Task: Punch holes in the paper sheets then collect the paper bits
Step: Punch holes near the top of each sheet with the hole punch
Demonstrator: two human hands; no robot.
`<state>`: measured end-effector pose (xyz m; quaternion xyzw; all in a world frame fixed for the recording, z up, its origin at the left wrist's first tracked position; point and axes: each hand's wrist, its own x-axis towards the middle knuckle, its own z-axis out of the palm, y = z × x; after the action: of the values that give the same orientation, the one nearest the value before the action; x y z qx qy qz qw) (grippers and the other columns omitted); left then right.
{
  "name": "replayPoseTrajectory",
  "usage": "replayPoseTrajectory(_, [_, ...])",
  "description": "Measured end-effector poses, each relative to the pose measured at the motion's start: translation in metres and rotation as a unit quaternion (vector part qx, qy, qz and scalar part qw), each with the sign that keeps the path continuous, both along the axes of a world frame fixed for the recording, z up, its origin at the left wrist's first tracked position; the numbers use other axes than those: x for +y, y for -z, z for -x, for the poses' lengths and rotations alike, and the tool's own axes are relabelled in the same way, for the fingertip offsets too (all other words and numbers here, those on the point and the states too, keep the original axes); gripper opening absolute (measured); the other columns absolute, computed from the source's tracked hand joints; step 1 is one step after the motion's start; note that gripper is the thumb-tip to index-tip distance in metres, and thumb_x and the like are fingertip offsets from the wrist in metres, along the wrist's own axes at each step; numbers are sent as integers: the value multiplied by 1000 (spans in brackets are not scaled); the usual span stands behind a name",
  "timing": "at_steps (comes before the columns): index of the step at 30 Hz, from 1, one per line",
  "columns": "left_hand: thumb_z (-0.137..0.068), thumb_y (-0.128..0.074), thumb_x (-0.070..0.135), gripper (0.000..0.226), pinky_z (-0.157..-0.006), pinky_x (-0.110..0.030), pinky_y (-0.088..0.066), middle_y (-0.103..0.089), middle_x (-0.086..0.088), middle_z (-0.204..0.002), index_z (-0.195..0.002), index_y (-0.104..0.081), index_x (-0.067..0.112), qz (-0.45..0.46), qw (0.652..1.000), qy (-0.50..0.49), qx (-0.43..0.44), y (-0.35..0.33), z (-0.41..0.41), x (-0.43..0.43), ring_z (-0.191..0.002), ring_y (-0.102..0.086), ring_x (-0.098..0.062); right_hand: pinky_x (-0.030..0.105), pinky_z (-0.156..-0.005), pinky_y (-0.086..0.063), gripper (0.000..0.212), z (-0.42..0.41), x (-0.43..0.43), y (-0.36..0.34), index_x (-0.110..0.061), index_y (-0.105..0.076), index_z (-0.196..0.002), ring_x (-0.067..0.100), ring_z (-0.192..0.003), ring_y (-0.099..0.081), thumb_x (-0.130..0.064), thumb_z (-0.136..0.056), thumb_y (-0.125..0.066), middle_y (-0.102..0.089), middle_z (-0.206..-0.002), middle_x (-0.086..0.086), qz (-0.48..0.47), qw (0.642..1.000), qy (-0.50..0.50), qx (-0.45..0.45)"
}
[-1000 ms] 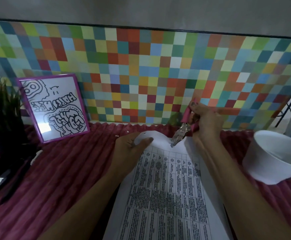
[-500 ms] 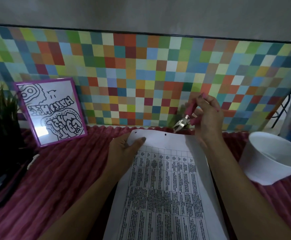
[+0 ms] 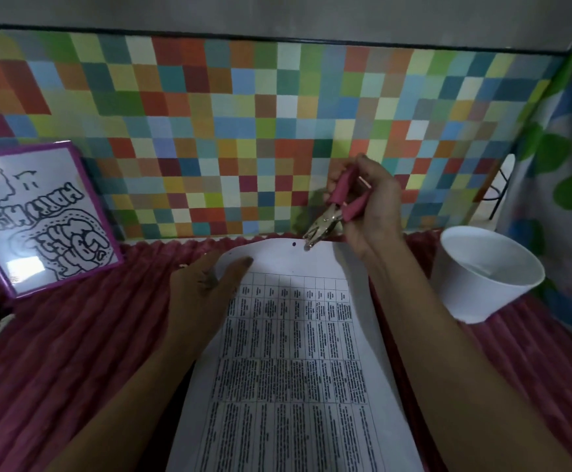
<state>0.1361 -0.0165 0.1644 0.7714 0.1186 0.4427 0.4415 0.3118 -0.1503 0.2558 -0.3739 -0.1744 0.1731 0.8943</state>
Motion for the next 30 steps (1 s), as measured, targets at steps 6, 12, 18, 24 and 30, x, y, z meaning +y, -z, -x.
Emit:
replayPoseTrajectory(6, [-87, -68, 19, 12, -43, -25, -41, -58, 1, -51, -79, -68, 28, -41, 999, -9, -6, -4, 2, -3, -41, -44, -4, 30, -52, -40, 13, 2, 4, 4, -4, -57, -82, 22, -53, -46, -15, -87, -52, -54, -66, 12, 25, 999, 29, -13])
replayPoseTrajectory(12, [-88, -67, 24, 9, -42, -39, -44, -58, -10, -49, -86, -72, 16, -52, 999, -4, -11, 1, 1, 1, -44, -52, -28, 27, -48, -40, 16, -4, -12, 0, -4, -60, -78, 22, -48, -46, -17, -87, -56, -55, -61, 11, 101, 991, 88, -10])
replayPoseTrajectory(18, [-88, -66, 33, 15, -48, -45, -50, -63, -17, -57, -92, -73, 20, -34, 999, 8, -14, 5, -1, 4, -51, -58, -38, 26, -45, -39, 21, -10, -18, -1, -2, -57, -82, 22, -45, -45, -22, -88, -58, -53, -63, 15, 114, 986, 122, 14])
replayPoseTrajectory(24, [-87, -66, 33, 15, -47, -44, -48, -63, -16, -57, -83, -72, 19, -23, 1000, 9, -7, 4, 0, 3, -52, -57, -37, 29, -45, -39, 29, -13, -17, 1, -3, -62, -77, 24, -44, -47, -28, -89, -57, -56, -61, 15, 132, 976, 171, -6])
replayPoseTrajectory(30, [-88, -66, 29, 13, -50, -46, -51, -68, -16, -64, -89, -73, 19, -21, 1000, 20, -11, 3, 0, 2, -57, -63, -36, 27, -42, -37, 33, -10, -16, 1, -2, -60, -74, 22, -40, -46, -29, -92, -53, -54, -55, 14, 119, 973, 196, -13])
